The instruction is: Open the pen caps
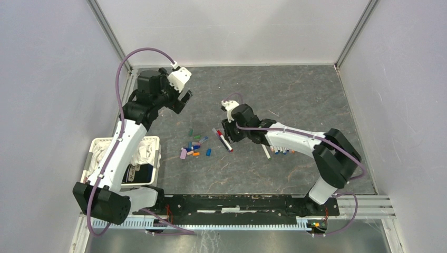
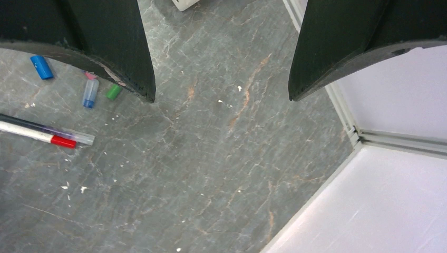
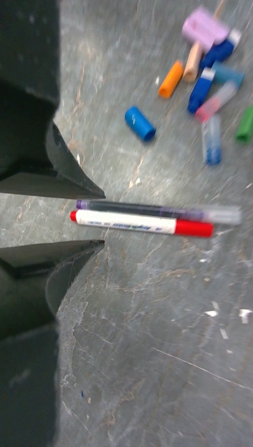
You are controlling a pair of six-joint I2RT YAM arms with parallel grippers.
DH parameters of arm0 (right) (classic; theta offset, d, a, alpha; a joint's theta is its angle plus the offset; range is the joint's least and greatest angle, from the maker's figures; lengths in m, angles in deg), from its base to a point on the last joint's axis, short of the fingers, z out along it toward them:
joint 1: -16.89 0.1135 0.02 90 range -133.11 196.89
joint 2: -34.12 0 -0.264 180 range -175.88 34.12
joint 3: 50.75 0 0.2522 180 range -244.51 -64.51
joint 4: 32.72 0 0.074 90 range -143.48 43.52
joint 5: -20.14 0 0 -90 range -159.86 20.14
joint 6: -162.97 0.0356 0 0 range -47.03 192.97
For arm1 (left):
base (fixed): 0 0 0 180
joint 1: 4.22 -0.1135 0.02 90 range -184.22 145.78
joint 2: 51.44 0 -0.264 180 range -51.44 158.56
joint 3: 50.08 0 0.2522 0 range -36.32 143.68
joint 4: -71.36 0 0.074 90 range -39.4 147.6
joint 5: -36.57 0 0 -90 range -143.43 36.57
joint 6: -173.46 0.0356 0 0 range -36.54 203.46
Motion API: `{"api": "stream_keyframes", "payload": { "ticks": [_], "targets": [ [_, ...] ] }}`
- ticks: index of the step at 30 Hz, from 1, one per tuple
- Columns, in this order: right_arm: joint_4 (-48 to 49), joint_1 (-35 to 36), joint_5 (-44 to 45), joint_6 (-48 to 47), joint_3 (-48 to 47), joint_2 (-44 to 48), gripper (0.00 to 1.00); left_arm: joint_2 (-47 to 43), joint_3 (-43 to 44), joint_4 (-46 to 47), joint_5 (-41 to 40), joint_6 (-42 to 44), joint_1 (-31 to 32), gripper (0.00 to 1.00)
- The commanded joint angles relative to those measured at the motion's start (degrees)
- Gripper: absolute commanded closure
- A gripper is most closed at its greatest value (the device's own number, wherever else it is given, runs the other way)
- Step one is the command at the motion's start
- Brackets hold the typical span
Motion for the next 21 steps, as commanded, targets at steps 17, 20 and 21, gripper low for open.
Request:
{"api": "stream_keyframes", "payload": {
  "ticks": [17, 20, 21],
  "targets": [
    [-5.2, 0.3, 5.2, -2.7, -7.7, -9.4, 0.53, -5.9, -6.9, -0.7, -4.6, 7.8, -2.7, 0.0],
    [-5.5, 0.3, 4.9, -2.6, -8.3, -9.0, 0.52, -3.4, -7.0, -2.9, -2.7, 6.7, -2.8, 0.0],
    [-5.4, 0.4, 4.1, -2.5, -8.6, -9.1, 0.52, -2.3, -6.1, -4.1, -1.9, 5.9, -2.8, 0.0]
  ]
}}
